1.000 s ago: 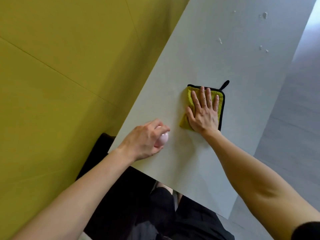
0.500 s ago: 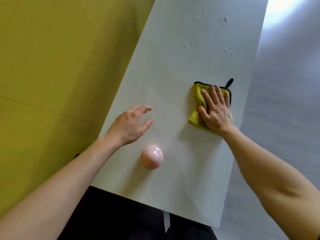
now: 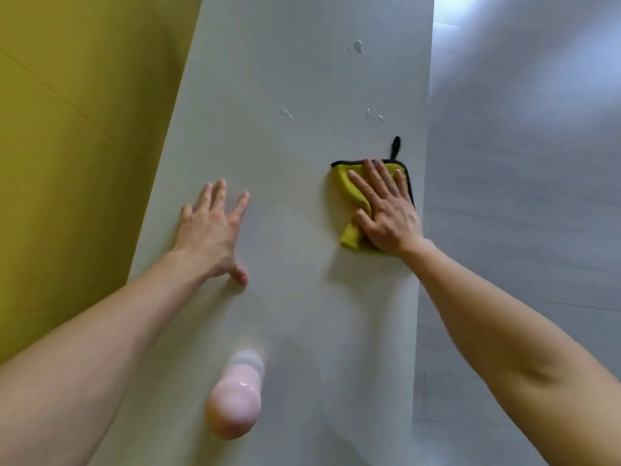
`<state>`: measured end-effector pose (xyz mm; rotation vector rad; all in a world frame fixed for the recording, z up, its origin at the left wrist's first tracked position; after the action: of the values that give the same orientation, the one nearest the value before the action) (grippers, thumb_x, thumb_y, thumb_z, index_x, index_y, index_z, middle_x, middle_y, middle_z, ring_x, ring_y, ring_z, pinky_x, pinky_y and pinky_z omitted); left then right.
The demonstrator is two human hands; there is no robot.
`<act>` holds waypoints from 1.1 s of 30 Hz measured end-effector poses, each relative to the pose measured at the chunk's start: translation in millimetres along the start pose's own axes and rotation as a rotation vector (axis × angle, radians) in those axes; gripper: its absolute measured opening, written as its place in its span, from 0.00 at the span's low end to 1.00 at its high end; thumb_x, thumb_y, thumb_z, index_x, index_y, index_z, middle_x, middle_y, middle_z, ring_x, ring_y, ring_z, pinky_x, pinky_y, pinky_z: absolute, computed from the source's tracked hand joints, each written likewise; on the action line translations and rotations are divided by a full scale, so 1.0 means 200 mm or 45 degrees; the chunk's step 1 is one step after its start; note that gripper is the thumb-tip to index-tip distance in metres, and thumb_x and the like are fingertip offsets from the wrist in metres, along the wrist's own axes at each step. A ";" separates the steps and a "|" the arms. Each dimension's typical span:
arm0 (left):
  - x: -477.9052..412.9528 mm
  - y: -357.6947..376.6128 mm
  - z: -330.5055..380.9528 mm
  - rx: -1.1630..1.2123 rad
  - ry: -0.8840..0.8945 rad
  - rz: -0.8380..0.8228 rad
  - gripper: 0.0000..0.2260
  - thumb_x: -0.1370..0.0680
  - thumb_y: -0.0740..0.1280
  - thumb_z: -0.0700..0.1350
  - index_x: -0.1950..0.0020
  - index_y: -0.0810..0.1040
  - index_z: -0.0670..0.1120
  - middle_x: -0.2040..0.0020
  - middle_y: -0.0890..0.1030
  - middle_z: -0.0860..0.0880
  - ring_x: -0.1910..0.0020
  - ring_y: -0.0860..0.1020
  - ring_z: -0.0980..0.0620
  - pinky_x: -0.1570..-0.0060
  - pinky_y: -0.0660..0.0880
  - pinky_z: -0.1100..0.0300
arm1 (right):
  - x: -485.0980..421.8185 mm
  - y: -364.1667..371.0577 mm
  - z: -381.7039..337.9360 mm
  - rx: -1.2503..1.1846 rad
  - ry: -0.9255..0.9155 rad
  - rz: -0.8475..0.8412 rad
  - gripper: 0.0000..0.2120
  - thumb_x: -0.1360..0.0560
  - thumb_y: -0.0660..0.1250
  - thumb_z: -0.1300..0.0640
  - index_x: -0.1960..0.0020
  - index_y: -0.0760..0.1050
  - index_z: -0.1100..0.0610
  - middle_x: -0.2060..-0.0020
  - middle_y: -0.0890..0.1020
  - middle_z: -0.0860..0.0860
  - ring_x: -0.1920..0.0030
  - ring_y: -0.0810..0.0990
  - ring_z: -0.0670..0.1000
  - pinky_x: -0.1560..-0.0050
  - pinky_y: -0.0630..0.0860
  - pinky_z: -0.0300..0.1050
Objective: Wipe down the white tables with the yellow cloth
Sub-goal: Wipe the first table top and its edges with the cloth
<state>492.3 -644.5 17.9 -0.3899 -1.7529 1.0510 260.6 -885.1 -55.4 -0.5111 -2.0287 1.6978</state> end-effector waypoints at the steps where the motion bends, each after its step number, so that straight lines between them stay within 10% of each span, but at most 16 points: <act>1: 0.00 0.00 0.00 -0.027 0.007 -0.006 0.74 0.39 0.80 0.75 0.12 0.33 0.52 0.13 0.37 0.37 0.12 0.41 0.34 0.17 0.58 0.37 | -0.04 -0.03 0.14 -0.028 0.249 0.006 0.38 0.19 0.55 0.37 0.11 0.49 0.41 0.11 0.46 0.50 0.12 0.42 0.53 0.14 0.46 0.65; 5: -0.02 -0.01 0.03 -0.102 0.043 -0.060 0.73 0.36 0.79 0.74 0.14 0.29 0.47 0.14 0.36 0.31 0.14 0.41 0.29 0.17 0.58 0.34 | -0.08 -0.04 0.03 -0.061 0.565 0.071 0.39 0.18 0.51 0.34 0.11 0.48 0.46 0.11 0.45 0.54 0.12 0.41 0.56 0.14 0.43 0.66; 10: -0.01 -0.02 0.05 -0.097 0.012 -0.080 0.77 0.39 0.80 0.75 0.14 0.29 0.46 0.15 0.38 0.29 0.14 0.43 0.27 0.18 0.59 0.32 | 0.27 0.04 -0.75 -0.081 -0.445 -0.134 0.40 0.18 0.64 0.40 0.11 0.52 0.48 0.12 0.47 0.57 0.12 0.41 0.60 0.14 0.46 0.67; 14: 0.00 -0.03 0.04 -0.083 0.000 -0.064 0.78 0.40 0.80 0.76 0.15 0.27 0.48 0.14 0.36 0.31 0.13 0.42 0.30 0.17 0.58 0.35 | 0.15 0.02 -0.43 -0.097 -0.877 -0.209 0.35 0.16 0.63 0.45 0.12 0.55 0.47 0.12 0.50 0.54 0.12 0.44 0.58 0.13 0.46 0.64; 19: 0.00 -0.01 0.04 -0.035 -0.047 -0.101 0.79 0.42 0.80 0.76 0.16 0.25 0.51 0.15 0.31 0.35 0.13 0.37 0.33 0.15 0.53 0.37 | -0.21 -0.12 0.26 -0.008 -0.163 -0.049 0.38 0.18 0.57 0.41 0.11 0.50 0.43 0.11 0.46 0.52 0.12 0.42 0.54 0.14 0.50 0.65; 24: 0.00 0.00 0.03 0.013 -0.056 -0.127 0.78 0.41 0.82 0.73 0.16 0.24 0.54 0.15 0.30 0.36 0.14 0.35 0.35 0.14 0.50 0.37 | -0.17 -0.10 0.17 -0.024 -0.116 -0.017 0.40 0.19 0.56 0.38 0.11 0.47 0.44 0.11 0.43 0.53 0.12 0.39 0.56 0.14 0.46 0.65; 33: 0.01 0.01 0.04 0.084 -0.114 -0.152 0.80 0.42 0.84 0.70 0.20 0.20 0.56 0.17 0.25 0.39 0.15 0.30 0.37 0.14 0.45 0.39 | 0.08 0.02 -0.20 -0.134 -1.396 -0.265 0.35 0.15 0.64 0.45 0.12 0.57 0.46 0.12 0.51 0.52 0.12 0.45 0.57 0.14 0.48 0.65</act>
<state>484.7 -646.2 17.3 -0.1972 -1.7923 1.0512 269.4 -843.4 -51.8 0.7761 -2.7222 1.9327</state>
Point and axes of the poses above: each hand's wrist, its own x-axis away from the middle knuckle, its own y-axis out of the palm, z = x × y, the point moved 3 cm from there along -x, towards the middle knuckle
